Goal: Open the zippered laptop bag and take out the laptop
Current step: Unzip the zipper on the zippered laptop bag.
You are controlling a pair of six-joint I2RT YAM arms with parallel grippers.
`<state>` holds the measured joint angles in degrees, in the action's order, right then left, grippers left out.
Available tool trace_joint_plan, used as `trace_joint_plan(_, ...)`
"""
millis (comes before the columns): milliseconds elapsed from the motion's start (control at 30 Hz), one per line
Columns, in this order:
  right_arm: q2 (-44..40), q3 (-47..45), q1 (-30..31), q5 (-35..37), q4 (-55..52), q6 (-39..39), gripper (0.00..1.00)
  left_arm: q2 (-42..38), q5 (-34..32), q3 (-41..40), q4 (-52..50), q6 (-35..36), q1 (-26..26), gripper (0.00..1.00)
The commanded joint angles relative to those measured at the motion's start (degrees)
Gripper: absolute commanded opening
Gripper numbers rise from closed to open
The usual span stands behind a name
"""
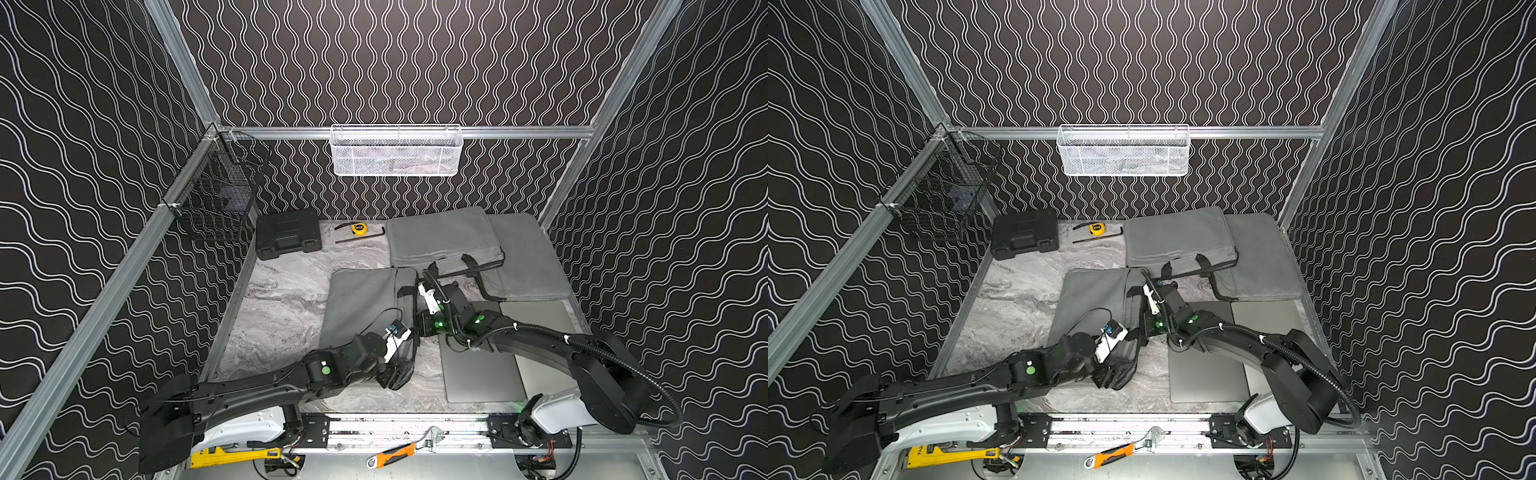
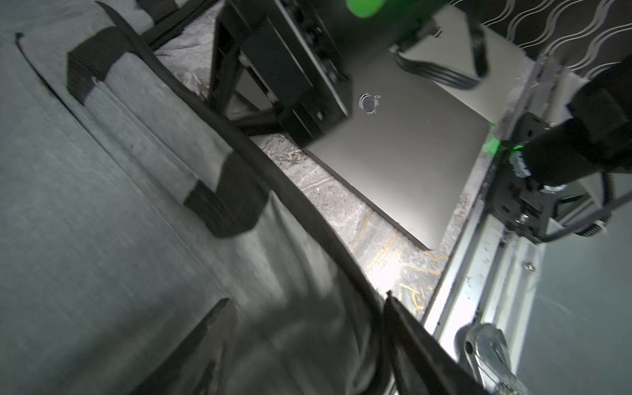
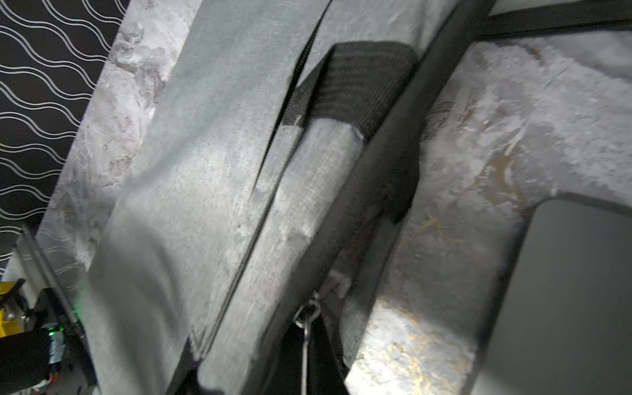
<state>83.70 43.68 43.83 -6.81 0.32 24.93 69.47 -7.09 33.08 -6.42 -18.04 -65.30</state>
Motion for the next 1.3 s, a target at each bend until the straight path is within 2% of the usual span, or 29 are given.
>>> trace_joint_plan(0, -0.9, -0.2, 1.8, -1.0, 4.6, 2.5, 0.00, 3.2, -4.2, 2.7, -2.9, -0.8, 0.2, 0.74)
trace_joint_plan(267, -2.3, -0.4, 7.6, 1.1, 4.4, 6.0, 0.00, 12.7, -11.3, 7.7, -10.8, -5.4, 1.1, 0.77)
trace_joint_plan(433, -3.5, -3.5, 11.4, 2.2, 8.3, 10.5, 0.00, 12.0, -12.6, 4.2, -9.7, -7.5, 1.2, 0.73)
trace_joint_plan(500, -3.1, -3.6, 12.4, 2.1, 8.8, 11.4, 0.00, 10.1, -12.6, 2.2, -8.1, -7.7, 1.1, 0.64)
trace_joint_plan(667, -2.4, -1.8, 13.7, 3.5, 7.1, 11.5, 0.00, 3.4, -11.9, -2.0, -5.6, -6.5, 1.1, 0.15)
trace_joint_plan(733, -3.0, -1.9, 13.7, 4.8, 6.5, 11.7, 0.00, 0.7, -12.1, -3.2, -6.2, -6.2, 1.1, 0.00)
trace_joint_plan(833, -4.1, -1.5, 13.2, 8.2, 3.9, 10.5, 0.00, -3.2, -11.9, -5.1, -6.6, -5.7, 1.1, 0.00)
trace_joint_plan(967, -4.3, 0.1, 10.9, 9.0, -0.5, 7.8, 0.00, -7.3, -9.8, -7.5, -4.8, -4.7, 1.2, 0.00)
trace_joint_plan(1267, -4.7, -0.7, 2.6, 6.9, -0.3, 3.9, 0.00, -8.5, -7.8, -8.1, -4.7, -4.7, 1.1, 0.00)
